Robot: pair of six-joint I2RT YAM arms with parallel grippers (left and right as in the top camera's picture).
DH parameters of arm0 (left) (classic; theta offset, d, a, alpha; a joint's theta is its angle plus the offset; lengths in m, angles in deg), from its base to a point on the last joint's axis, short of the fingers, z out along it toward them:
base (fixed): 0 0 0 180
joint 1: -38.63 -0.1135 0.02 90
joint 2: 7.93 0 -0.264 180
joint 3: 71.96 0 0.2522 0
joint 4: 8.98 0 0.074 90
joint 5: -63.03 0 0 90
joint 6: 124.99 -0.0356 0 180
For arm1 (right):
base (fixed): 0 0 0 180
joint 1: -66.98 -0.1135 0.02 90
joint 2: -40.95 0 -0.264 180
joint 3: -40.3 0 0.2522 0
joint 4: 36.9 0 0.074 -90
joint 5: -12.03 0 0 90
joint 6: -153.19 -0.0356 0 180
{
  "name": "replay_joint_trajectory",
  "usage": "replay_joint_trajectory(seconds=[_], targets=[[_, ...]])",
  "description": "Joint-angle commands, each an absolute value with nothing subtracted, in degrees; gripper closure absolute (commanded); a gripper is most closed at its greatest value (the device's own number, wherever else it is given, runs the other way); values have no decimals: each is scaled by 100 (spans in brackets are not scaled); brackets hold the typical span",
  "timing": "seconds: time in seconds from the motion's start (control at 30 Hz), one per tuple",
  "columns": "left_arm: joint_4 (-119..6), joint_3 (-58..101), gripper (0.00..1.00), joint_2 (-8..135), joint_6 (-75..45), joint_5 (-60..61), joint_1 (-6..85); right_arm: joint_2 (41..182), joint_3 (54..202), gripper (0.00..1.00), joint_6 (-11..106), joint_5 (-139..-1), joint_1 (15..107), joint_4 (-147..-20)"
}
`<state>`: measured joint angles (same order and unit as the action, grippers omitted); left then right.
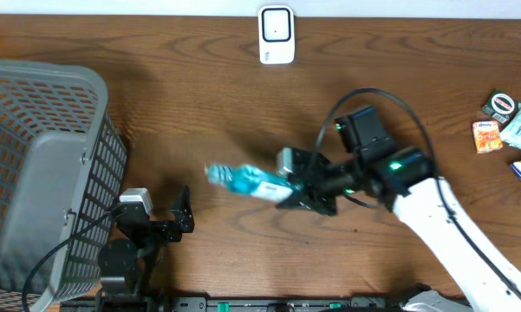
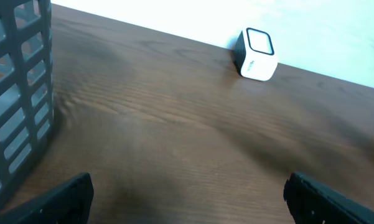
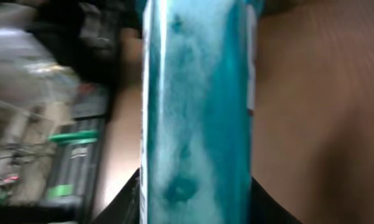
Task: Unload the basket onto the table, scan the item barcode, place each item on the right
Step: 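Raise the bottle to the scanner window with the right gripper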
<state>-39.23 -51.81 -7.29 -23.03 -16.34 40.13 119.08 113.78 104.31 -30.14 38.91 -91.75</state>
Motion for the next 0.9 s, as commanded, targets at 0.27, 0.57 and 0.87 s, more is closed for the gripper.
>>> replay_joint_trajectory(seconds=[0.27, 0.57, 0.87], targets=[[-4054, -5268, 2, -733, -2335, -1561, 3982, 12821, 11201, 99, 9456, -7062, 3519, -5997], [-4054, -5268, 2, -733, -2335, -1561, 3982, 13910, 11204, 99, 10820, -8793, 3703, -3006], [-4054, -5268, 2, -733, -2335, -1561, 3982, 15591, 12130, 99, 11454, -9265, 4118, -810]])
